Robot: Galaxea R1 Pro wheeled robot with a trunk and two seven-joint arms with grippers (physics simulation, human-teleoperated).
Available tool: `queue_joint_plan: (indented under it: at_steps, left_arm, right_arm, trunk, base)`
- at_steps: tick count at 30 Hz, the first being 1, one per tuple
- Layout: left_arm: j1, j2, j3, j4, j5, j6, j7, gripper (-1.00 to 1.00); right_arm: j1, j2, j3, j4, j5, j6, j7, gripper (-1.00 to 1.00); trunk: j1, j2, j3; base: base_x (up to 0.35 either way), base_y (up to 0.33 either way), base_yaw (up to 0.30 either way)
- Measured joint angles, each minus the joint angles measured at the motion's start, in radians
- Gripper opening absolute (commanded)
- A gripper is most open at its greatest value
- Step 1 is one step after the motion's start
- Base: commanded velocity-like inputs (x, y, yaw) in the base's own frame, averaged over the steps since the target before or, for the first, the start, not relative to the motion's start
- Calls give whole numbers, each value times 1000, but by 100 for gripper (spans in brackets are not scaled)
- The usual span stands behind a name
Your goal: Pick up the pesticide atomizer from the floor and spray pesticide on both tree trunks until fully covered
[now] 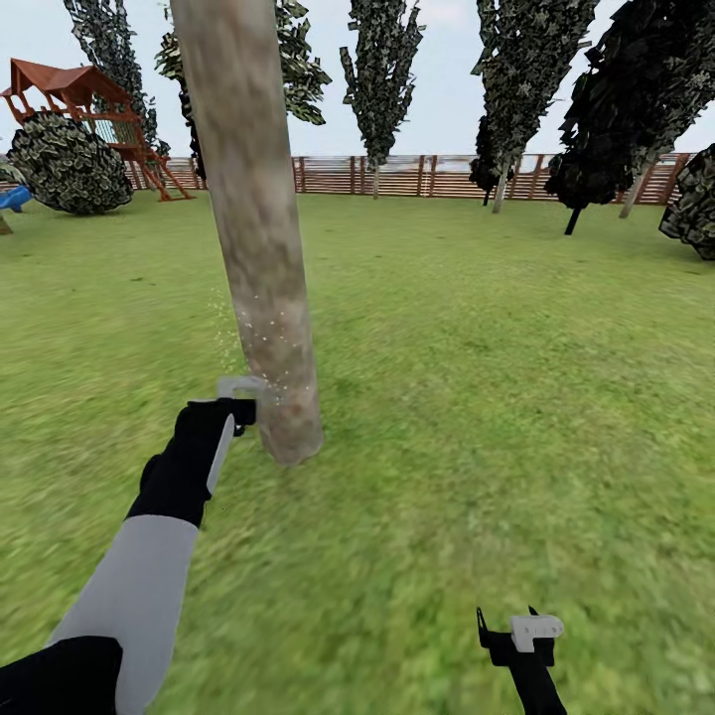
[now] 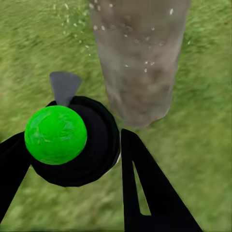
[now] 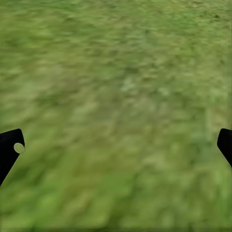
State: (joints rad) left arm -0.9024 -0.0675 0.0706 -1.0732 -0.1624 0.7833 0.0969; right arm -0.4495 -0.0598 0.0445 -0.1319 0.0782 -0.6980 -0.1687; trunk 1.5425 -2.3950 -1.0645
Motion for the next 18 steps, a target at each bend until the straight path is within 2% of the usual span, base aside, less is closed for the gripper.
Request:
queue_joint_plan:
  at_steps: [1,4,5,7,9,11,14,16,18]
  left_arm:
    - [-5,11,10,0,1,32,-1,-100]
    - [-9,3,12,-6,15,68,-2,-100]
    - [-10,-6,11,-9,17,71,-2,-100]
    - [-17,-64,7,-14,25,78,-2,-100]
    - [-34,-77,-3,-15,16,86,-2,-100]
    - [-57,-83,-21,-16,28,111,-2,-100]
    - [-73,-80,-34,-20,57,134,-1,-100]
    - [-72,-69,-30,-31,60,139,-1,-100]
    - [-70,-34,-16,-35,55,140,-2,-100]
  right_arm:
    - [0,0,0,0,0,0,0,100]
    - [0,0,0,0,0,0,0,100]
    - [0,0,0,0,0,0,0,100]
    - [0,0,0,0,0,0,0,100]
    - [0,0,0,0,0,0,0,100]
    - [0,0,0,0,0,0,0,100]
    - [0,0,0,0,0,0,0,100]
    - [0,0,0,0,0,0,0,100]
    - [0,0,0,0,0,0,0,100]
  trunk:
    - [0,0,0]
    - [0,0,0]
    - [0,0,0]
    - [0,0,0]
    - [0,0,0]
    - [0,0,0]
    - [0,0,0]
    - [0,0,0]
    - [0,0,0]
  base:
    - [0,0,0]
    - [0,0,0]
    - [0,0,0]
    - [0,0,0]
    - [0,0,0]
    - [0,0,0]
    - [0,0,0]
    - [0,0,0]
    - [0,0,0]
